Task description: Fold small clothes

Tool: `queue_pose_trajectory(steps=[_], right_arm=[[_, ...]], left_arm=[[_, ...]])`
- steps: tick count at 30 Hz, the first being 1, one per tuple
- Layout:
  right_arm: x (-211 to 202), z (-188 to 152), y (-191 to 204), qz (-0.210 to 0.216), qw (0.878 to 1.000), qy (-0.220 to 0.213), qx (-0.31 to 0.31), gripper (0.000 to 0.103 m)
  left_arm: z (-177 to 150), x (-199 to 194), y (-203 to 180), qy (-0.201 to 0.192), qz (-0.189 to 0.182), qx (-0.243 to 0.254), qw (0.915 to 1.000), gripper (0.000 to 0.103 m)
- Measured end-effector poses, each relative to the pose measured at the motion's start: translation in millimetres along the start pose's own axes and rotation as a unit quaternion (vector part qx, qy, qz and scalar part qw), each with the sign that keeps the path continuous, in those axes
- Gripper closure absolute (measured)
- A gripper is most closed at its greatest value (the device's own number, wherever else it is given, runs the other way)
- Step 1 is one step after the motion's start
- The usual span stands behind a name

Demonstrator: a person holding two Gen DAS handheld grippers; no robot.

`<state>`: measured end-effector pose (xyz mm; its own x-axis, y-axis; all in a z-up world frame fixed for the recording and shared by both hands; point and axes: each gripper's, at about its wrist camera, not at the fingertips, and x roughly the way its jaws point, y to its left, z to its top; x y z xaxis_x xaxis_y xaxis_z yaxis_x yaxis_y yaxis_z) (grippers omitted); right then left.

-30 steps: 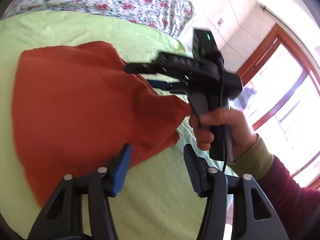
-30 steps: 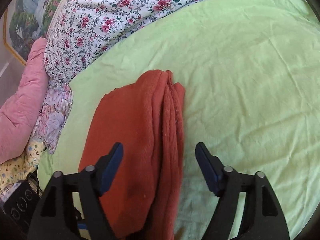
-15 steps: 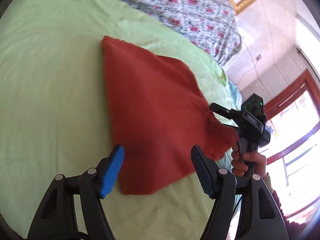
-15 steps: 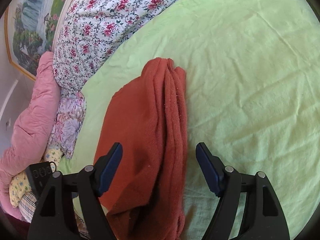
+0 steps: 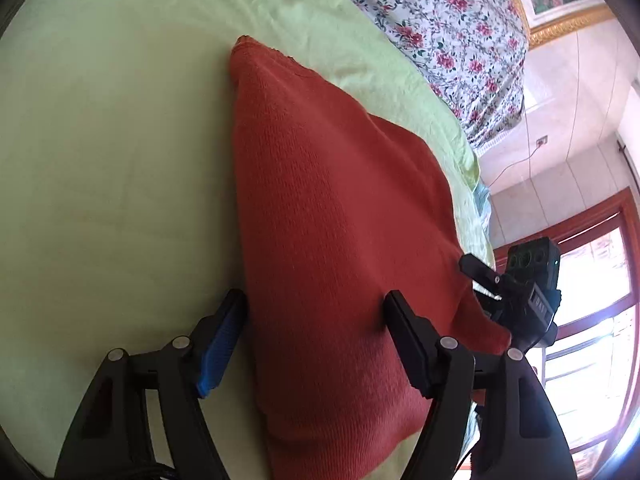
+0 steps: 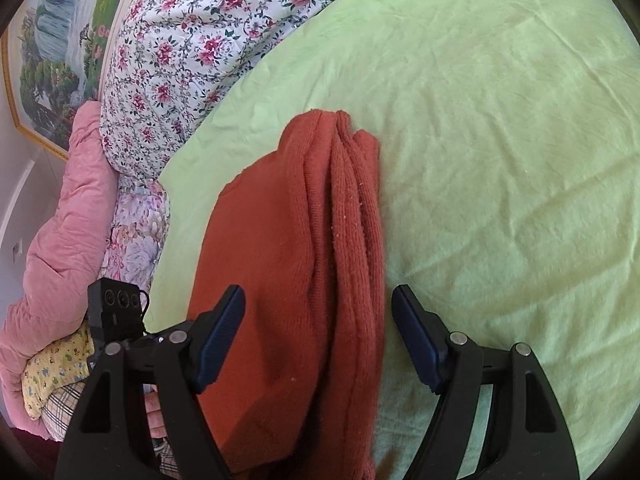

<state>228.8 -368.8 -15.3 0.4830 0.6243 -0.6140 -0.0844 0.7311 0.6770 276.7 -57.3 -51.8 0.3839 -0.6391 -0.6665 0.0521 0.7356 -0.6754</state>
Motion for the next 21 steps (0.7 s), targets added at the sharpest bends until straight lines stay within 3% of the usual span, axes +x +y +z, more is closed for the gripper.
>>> queue_pose_trajectory(steps=[8,9,10,12,14,16,21], right_arm=[[8.0,2.2,-0.6,0.011,1.0,0.004,0.007,0.027],[9.2,2.0,0.3,0.011,1.0,0.005,0.006,0.027],[10.6,1.6,2.0,0.008,1.0,0.006,0.002,0.029],[14.6,0.0,6.4,-0.009,1.0,0.012,-0.012,0.049],[17.5,-4.0,5.9,-0.014,1.0,0.014,-0.011,0.062],[15.9,-7.9,8.5,-0.004,1.0,0.012,-0.005,0.067],[8.3,-23.5,36.8,0.014,1.0,-0.014,-0.017,0.073]], left_arm=[[10.9,9.9,-0.2,-0.006,-0.012,-0.004,0.9999,0.034],[11.2,11.8,-1.3,-0.005,-0.015,0.002,0.9999,0.037],[11.3,15.3,-2.1,0.0,-0.019,0.01,0.9998,0.048],[10.3,21.0,-0.5,0.009,-0.016,0.016,0.9997,0.06],[10.9,20.9,3.1,0.01,-0.026,0.012,0.9996,0.072],[10.2,14.8,1.0,0.005,-0.032,0.017,0.9993,0.079],[-0.5,-21.0,-14.3,-0.017,-0.015,0.061,0.9979,0.08]])
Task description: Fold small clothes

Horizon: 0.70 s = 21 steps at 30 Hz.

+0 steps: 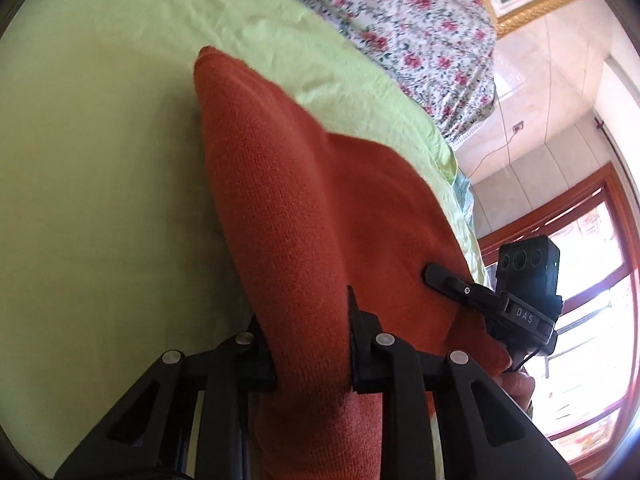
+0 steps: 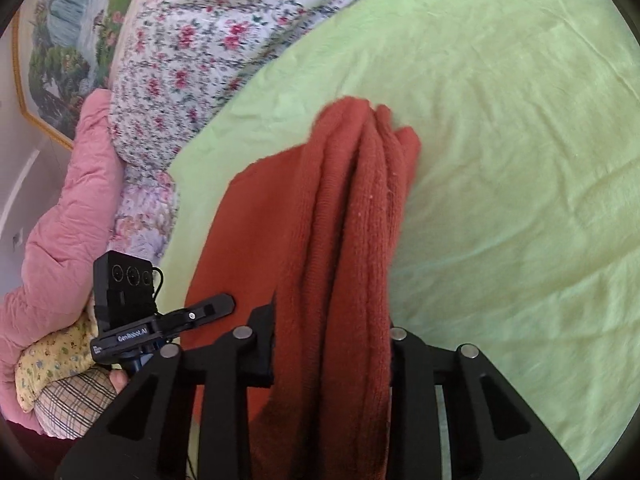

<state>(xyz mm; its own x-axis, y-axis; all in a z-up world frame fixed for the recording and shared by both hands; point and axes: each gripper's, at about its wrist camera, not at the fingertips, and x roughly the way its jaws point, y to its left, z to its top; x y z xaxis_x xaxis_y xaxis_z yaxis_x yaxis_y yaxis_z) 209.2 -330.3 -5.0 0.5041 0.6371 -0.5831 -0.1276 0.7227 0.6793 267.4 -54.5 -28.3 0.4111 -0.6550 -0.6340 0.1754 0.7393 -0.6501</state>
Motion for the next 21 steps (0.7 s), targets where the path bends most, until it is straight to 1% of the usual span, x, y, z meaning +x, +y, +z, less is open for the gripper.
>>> queue_pose_trajectory(steps=[2,4,7,11,13,16,17,18,19,20,21], right_arm=[[4.7,-7.1,16.8,0.013,1.0,-0.002,-0.006,0.073],[13.6,-13.6,36.0,0.025,1.0,-0.001,-0.017,0.073],[31.0,-21.8,63.1,0.054,0.998,0.001,-0.03,0.074],[69.4,-32.0,87.8,0.102,0.995,0.019,-0.014,0.074],[88.6,-39.7,98.3,0.115,0.993,0.033,-0.01,0.074],[113.3,-50.5,107.6,0.111,0.992,0.055,-0.017,0.074],[121.1,-53.8,109.0,0.097,0.993,0.064,-0.021,0.073],[125.3,-54.8,108.5,0.078,0.994,0.068,-0.026,0.073],[128.5,-56.8,106.9,0.06,0.995,0.071,-0.029,0.071],[128.4,-57.3,103.8,0.062,0.995,0.074,-0.026,0.069],[127.0,-57.2,102.1,0.066,0.995,0.075,-0.021,0.068]], left_arm=[[-4.0,-22.3,-3.5,-0.01,0.015,0.019,0.9997,0.08],[-7.1,-52.4,1.5,-0.021,0.035,0.031,0.9987,0.08],[-9.3,-88.8,19.8,-0.03,0.05,0.028,0.9979,0.08],[-13.2,-130.8,53.0,-0.038,0.077,0.015,0.9962,0.08],[-18.4,-146.1,68.8,-0.044,0.089,0.01,0.995,0.079],[-28.4,-152.5,91.2,-0.047,0.113,0.005,0.9925,0.079],[-32.8,-150.4,100.0,-0.045,0.118,0.0,0.992,0.078],[-36.1,-147.9,108.7,-0.044,0.119,-0.007,0.9919,0.077],[-39.1,-147.4,117.6,-0.046,0.119,-0.014,0.9917,0.072],[-40.8,-146.9,120.2,-0.048,0.12,-0.018,0.9915,0.07],[-42.7,-147.2,122.4,-0.052,0.125,-0.022,0.9905,0.065]])
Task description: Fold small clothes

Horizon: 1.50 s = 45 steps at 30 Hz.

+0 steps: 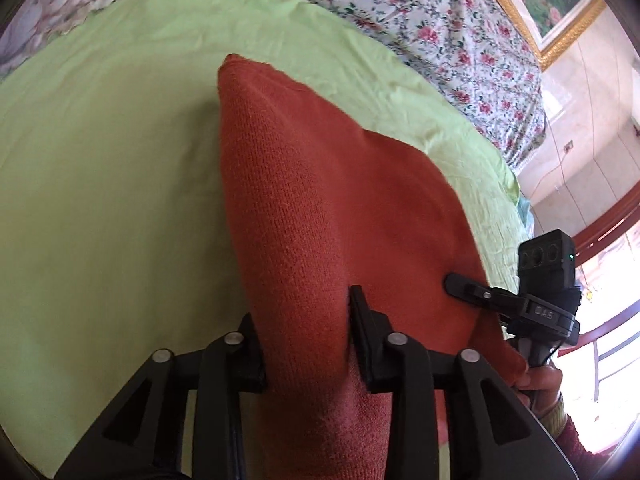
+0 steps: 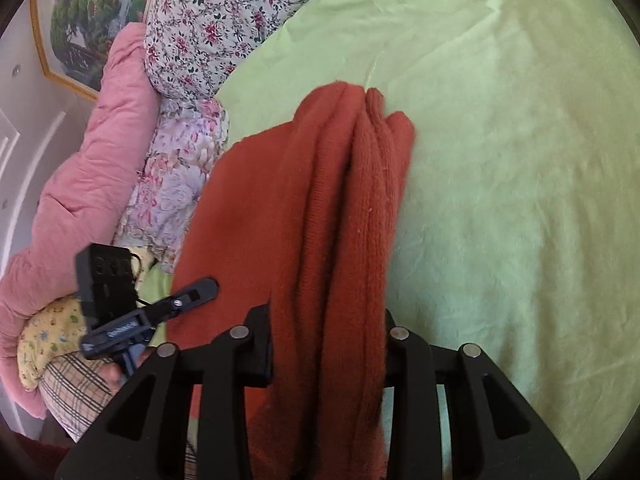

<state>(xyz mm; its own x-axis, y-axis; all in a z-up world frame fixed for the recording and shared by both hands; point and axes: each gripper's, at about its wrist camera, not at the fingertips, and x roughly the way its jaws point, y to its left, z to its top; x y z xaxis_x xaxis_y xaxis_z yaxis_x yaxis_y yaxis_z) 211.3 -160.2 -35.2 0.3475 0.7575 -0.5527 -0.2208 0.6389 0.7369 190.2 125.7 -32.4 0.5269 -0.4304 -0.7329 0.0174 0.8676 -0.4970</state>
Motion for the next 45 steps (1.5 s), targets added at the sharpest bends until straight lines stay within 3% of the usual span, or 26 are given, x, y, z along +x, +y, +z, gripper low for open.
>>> queue_pose_trajectory(steps=[4,10,16,22,25,30,31,32,33,36,38,40,45], right_arm=[[-13.7,-1.4,10.0,-0.041,0.999,-0.001,-0.014,0.062],[-52.8,3.0,32.9,-0.104,0.991,-0.062,-0.05,0.062],[-43.8,16.8,50.1,-0.098,0.991,-0.058,-0.071,0.062],[-9.7,37.3,38.4,-0.101,0.993,-0.03,-0.055,0.062],[-4.1,44.3,28.2,-0.093,0.995,-0.028,-0.035,0.062],[-3.8,48.4,22.5,-0.075,0.996,-0.027,-0.03,0.062],[-1.9,48.6,23.6,-0.073,0.996,-0.025,-0.033,0.066],[0.4,49.1,25.4,-0.073,0.996,-0.022,-0.039,0.089],[2.7,49.8,27.3,-0.076,0.996,-0.018,-0.043,0.093],[-10.1,51.1,45.9,-0.068,0.995,-0.036,-0.061,0.093],[-35.4,49.6,63.0,-0.05,0.993,-0.072,-0.078,0.093],[-49.9,45.8,65.0,-0.068,0.989,-0.092,-0.089,0.093],[-25.7,38.7,20.0,-0.115,0.991,-0.047,-0.047,0.093]], left_arm=[[-10.4,-9.5,-2.9,-0.01,0.031,-0.002,0.9995,0.048],[-39.0,-50.4,-10.8,-0.048,0.073,0.007,0.9962,0.047],[-66.2,-73.7,-26.5,-0.044,0.083,0.055,0.9941,0.047],[-64.0,-75.6,-28.9,-0.048,0.091,0.059,0.993,0.049],[-67.1,-80.7,-43.9,-0.048,0.063,0.099,0.9919,0.048],[-82.1,-71.8,-56.0,-0.034,0.075,0.143,0.9863,0.047],[-83.0,-66.6,-54.5,-0.026,0.08,0.139,0.9868,0.048],[-82.5,-61.4,-52.2,-0.021,0.088,0.134,0.9869,0.048],[-82.9,-59.0,-51.9,-0.019,0.095,0.131,0.9866,0.048],[-83.0,-61.4,-53.1,-0.022,0.094,0.13,0.9868,0.048],[-83.8,-61.9,-53.2,-0.019,0.094,0.133,0.9865,0.048],[-85.6,-61.3,-53.4,-0.016,0.087,0.134,0.9871,0.048],[-92.3,-50.5,-53.2,-0.001,0.093,0.133,0.9867,0.047]])
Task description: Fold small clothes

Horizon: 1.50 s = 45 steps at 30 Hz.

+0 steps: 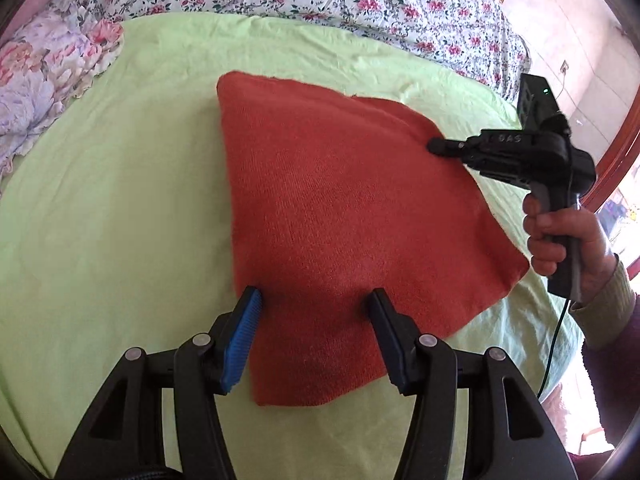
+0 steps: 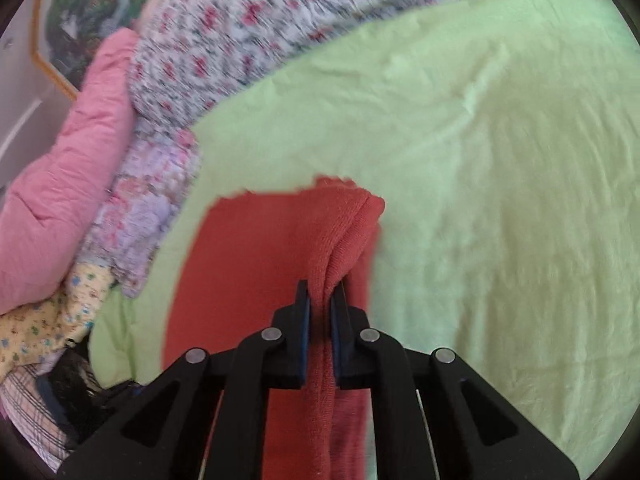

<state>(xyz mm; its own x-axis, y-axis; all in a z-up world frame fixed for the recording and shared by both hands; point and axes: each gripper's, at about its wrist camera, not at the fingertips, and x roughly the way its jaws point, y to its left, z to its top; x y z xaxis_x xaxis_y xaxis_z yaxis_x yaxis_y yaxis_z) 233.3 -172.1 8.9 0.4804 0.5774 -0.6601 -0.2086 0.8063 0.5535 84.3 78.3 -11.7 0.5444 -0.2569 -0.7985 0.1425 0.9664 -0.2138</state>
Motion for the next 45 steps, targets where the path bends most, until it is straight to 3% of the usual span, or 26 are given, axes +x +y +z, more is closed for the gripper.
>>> queue_pose_trajectory(steps=[5,12,14,16,22,24,26,27,28,29,30,31,33,35,37,45], right_arm=[[16.9,-10.1,-10.8,-0.019,1.0,0.013,0.011,0.092],[-38.0,-39.5,4.5,-0.005,1.0,-0.012,0.012,0.083],[-53.1,-58.2,8.0,-0.001,1.0,-0.019,0.006,0.064],[-63.0,-76.9,9.5,-0.007,1.0,-0.024,0.005,0.056],[-70.5,-114.1,4.4,-0.002,1.0,-0.02,0.019,0.056],[-67.8,-118.0,3.0,-0.003,1.0,-0.016,0.022,0.056],[-67.0,-120.0,2.1,0.002,0.999,-0.017,0.028,0.056],[-66.4,-120.8,2.7,0.004,0.999,-0.016,0.027,0.056],[-65.0,-121.3,3.5,0.008,1.0,-0.014,0.027,0.057],[-63.5,-121.6,3.9,0.01,0.999,-0.013,0.028,0.066],[-62.1,-122.5,4.7,0.011,0.999,-0.012,0.029,0.075],[-59.9,-123.5,5.1,0.011,0.999,-0.009,0.029,0.091],[-60.6,-123.1,8.8,0.017,0.999,-0.008,0.029,0.093],[-77.4,-122.0,20.2,0.053,0.998,-0.041,0.014,0.095],[-89.6,-120.4,28.5,0.051,0.997,-0.06,-0.008,0.096],[-44.7,-140.4,-7.2,-0.008,1.0,0.008,0.022,0.097]], left_arm=[[-7.3,-3.6,4.8,0.012,0.003,-0.014,0.9998,0.046],[-28.3,-29.6,22.1,0.001,-0.009,-0.052,0.9986,0.046],[-32.6,-34.0,24.2,-0.002,-0.015,-0.06,0.9981,0.046],[-39.2,-36.8,21.4,-0.005,-0.019,-0.055,0.9983,0.042],[-48.6,-18.4,11.0,0.007,0.016,-0.022,0.9996,0.041],[-48.7,-11.9,12.1,0.003,0.045,-0.017,0.9988,0.042],[-48.5,-10.1,14.6,-0.007,0.065,-0.015,0.9977,0.046],[-47.7,-9.8,16.3,-0.014,0.073,-0.015,0.9971,0.056],[-47.3,-10.3,18.9,-0.021,0.075,-0.02,0.9967,0.067],[-47.2,-10.5,23.1,-0.028,0.067,-0.032,0.9968,0.072],[-48.2,-11.1,26.6,-0.033,0.056,-0.047,0.9968,0.082],[-49.3,-11.5,30.3,-0.037,0.042,-0.062,0.9965,0.09],[-51.0,-15.9,32.6,-0.052,0.035,-0.086,0.9943,0.094],[-51.6,-21.7,29.5,-0.068,0.05,-0.088,0.9926,0.095],[-52.5,-24.6,30.1,-0.077,0.052,-0.099,0.9908,0.096],[-57.7,-21.6,42.9,-0.06,0.035,-0.15,0.9862,0.095]])
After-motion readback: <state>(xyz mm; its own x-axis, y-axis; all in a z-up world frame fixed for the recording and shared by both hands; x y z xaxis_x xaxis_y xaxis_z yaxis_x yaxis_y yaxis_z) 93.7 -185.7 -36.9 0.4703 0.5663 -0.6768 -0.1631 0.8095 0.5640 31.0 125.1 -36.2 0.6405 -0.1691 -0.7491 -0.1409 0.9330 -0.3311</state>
